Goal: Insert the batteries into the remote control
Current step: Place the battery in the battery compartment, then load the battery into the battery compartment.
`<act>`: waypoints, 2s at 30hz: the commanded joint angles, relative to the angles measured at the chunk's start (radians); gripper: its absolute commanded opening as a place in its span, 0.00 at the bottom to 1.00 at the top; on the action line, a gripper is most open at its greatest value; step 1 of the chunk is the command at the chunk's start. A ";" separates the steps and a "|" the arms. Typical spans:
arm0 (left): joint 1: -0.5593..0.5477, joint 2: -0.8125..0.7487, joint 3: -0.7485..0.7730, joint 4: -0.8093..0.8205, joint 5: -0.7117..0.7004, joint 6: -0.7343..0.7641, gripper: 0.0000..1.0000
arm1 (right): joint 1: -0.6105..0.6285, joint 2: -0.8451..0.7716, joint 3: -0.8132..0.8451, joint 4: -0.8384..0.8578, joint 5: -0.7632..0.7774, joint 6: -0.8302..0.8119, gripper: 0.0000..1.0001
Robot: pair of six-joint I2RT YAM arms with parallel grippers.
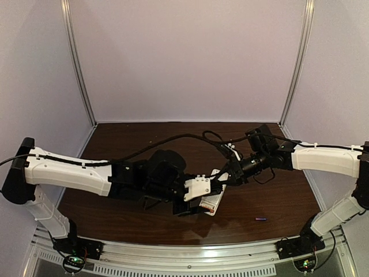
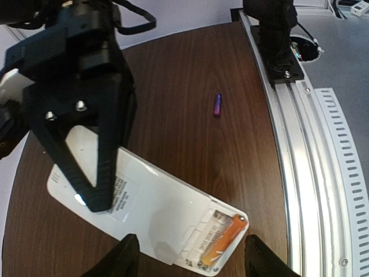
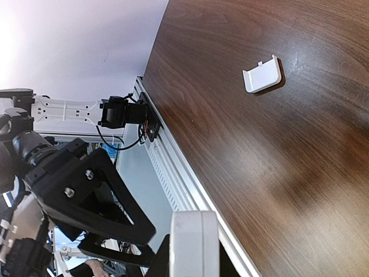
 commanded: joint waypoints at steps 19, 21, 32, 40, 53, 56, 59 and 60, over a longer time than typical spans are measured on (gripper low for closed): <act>0.185 -0.211 -0.235 0.286 0.181 -0.751 0.97 | -0.023 0.020 -0.034 0.273 0.098 0.190 0.00; 0.186 -0.179 -0.219 0.270 0.199 -0.763 0.98 | -0.023 0.016 -0.033 0.273 0.098 0.196 0.00; 0.186 -0.064 -0.146 0.212 0.223 -0.810 0.97 | -0.021 0.011 -0.034 0.300 0.087 0.208 0.00; 0.185 -0.031 -0.124 0.211 0.239 -0.803 0.90 | -0.020 0.016 -0.030 0.297 0.086 0.207 0.00; 0.196 0.008 -0.108 0.208 0.275 -0.786 0.73 | -0.020 0.013 -0.026 0.289 0.079 0.195 0.00; 0.204 0.014 -0.114 0.223 0.292 -0.795 0.68 | -0.021 0.013 -0.025 0.288 0.076 0.191 0.00; 0.207 0.014 -0.118 0.226 0.294 -0.794 0.66 | -0.021 0.012 -0.024 0.285 0.076 0.188 0.00; 0.207 0.014 -0.118 0.226 0.294 -0.794 0.66 | -0.020 0.012 -0.024 0.285 0.076 0.188 0.00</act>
